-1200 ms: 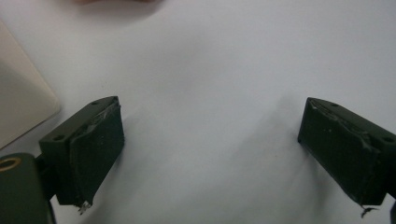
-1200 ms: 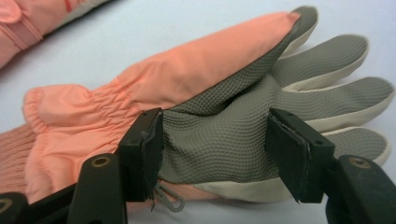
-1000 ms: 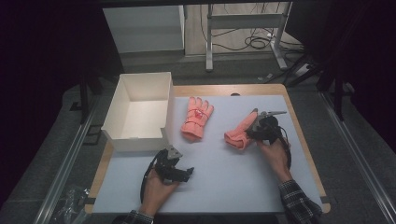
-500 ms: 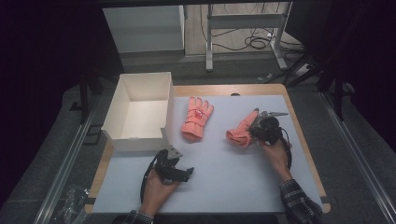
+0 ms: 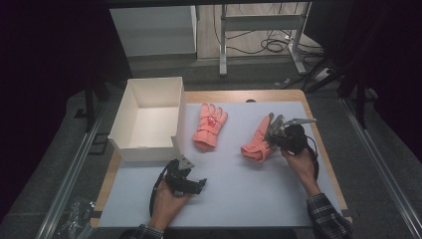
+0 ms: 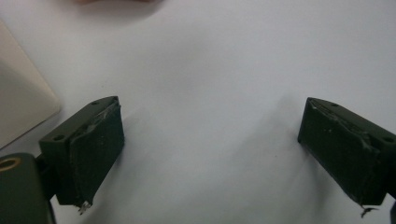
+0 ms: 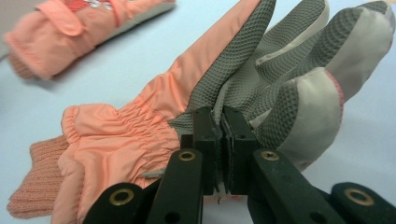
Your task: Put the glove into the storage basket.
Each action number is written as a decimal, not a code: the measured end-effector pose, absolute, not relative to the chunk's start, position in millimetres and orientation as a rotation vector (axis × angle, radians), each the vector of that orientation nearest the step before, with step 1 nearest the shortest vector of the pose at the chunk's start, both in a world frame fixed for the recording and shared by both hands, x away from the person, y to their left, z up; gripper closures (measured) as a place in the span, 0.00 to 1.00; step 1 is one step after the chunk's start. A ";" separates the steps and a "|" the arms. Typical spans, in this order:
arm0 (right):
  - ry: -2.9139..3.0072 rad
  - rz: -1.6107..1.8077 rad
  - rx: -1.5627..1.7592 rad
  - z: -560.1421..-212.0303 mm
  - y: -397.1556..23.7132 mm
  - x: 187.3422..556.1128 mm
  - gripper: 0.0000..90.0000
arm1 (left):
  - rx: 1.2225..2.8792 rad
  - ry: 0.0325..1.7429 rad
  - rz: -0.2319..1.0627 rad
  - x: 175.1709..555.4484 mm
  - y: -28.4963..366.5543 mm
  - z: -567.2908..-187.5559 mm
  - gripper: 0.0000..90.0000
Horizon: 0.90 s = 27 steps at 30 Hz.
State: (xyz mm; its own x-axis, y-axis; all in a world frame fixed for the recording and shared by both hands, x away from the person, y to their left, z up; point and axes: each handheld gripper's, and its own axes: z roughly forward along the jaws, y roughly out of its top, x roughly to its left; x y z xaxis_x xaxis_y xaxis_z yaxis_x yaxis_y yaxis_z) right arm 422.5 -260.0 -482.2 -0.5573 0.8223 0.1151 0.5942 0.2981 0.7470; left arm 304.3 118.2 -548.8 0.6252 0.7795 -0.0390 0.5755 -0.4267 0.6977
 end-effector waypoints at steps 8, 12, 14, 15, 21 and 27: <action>2.354 1.216 1.170 -470.4 -259.7 409.2 0.95 | 2.157 1.057 0.380 304.2 118.2 -548.8 0.08; 2.413 1.275 1.108 -467.6 -256.6 402.1 0.95 | 2.155 1.057 0.381 304.2 118.1 -548.9 0.08; 2.451 1.302 1.065 -467.2 -253.5 398.0 0.95 | 2.155 1.057 0.381 304.2 118.1 -548.9 0.08; 2.473 1.317 1.039 -467.5 -251.2 395.8 0.95 | 2.154 1.057 0.380 304.2 118.1 -548.9 0.08; 2.597 1.359 0.877 -472.4 -233.7 383.6 0.97 | 2.155 1.057 0.381 304.2 118.1 -548.9 0.08; 2.687 1.324 0.779 -484.2 -217.2 380.6 0.97 | 2.155 1.057 0.381 304.2 118.1 -548.9 0.08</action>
